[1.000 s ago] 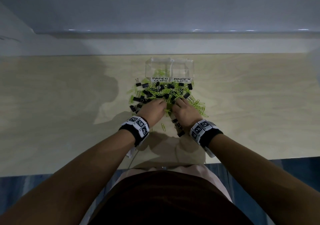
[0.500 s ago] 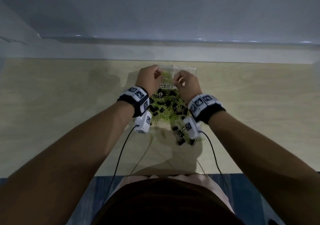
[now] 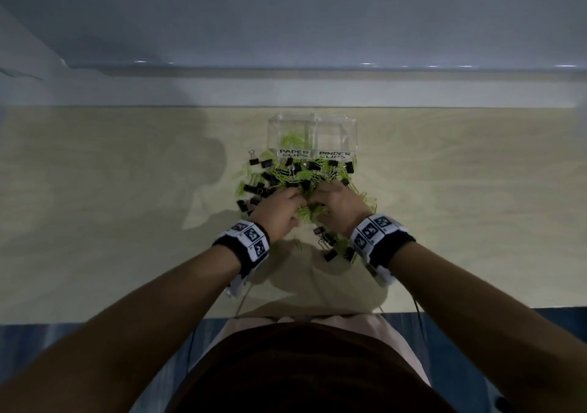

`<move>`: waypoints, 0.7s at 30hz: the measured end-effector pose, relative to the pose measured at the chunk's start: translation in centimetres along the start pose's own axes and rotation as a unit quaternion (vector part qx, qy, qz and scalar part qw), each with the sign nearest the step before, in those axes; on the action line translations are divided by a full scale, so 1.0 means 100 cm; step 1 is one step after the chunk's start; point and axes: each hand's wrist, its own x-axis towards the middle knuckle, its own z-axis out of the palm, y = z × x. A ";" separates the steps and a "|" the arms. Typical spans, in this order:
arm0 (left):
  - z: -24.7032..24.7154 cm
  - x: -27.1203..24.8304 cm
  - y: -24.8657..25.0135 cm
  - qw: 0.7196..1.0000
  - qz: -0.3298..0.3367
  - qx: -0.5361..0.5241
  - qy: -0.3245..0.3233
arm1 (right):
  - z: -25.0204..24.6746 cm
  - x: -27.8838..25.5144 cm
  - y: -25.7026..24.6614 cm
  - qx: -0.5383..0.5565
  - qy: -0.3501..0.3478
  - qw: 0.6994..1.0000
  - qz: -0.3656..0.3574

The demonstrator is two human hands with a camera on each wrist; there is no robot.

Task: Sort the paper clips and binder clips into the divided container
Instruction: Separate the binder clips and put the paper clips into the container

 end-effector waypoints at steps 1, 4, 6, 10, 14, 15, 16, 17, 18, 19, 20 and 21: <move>0.002 0.001 0.000 1.000 -0.003 0.004 0.007 | 0.005 0.000 -0.001 -0.025 -0.002 1.000 0.004; 0.002 0.006 0.000 1.000 -0.003 0.017 0.014 | 0.011 0.002 -0.002 -0.073 -0.002 0.997 0.039; 0.001 0.007 -0.001 1.000 0.005 0.030 0.004 | 0.014 0.002 -0.001 -0.093 -0.001 0.995 0.045; -0.002 0.010 -0.001 0.994 0.053 0.098 -0.005 | 0.018 -0.004 -0.001 -0.102 0.006 0.994 0.040; 0.001 0.008 -0.003 0.990 0.084 0.111 0.011 | 0.018 -0.009 -0.002 -0.068 0.005 0.997 0.043; 0.002 0.006 -0.006 0.992 0.085 0.094 0.016 | 0.015 -0.012 -0.002 -0.058 0.005 0.997 0.043; 0.002 0.003 -0.008 0.994 0.082 0.069 0.021 | 0.014 -0.013 0.000 -0.046 0.006 0.998 0.044; 0.001 0.000 -0.010 0.996 0.079 0.038 0.030 | 0.013 -0.014 0.001 -0.022 0.014 0.999 0.046; -0.001 -0.003 -0.012 0.997 0.070 0.004 0.038 | 0.011 -0.015 0.002 0.022 0.022 0.998 0.061; -0.004 -0.005 -0.013 0.997 0.055 -0.034 0.047 | 0.007 -0.015 0.002 0.078 0.032 0.993 0.082; -0.008 -0.006 -0.014 0.995 0.035 -0.075 0.054 | 0.003 -0.013 0.003 0.130 0.040 0.984 0.113; -0.013 -0.006 -0.015 0.991 0.014 -0.118 0.063 | -0.003 -0.010 0.003 0.180 0.051 0.972 0.142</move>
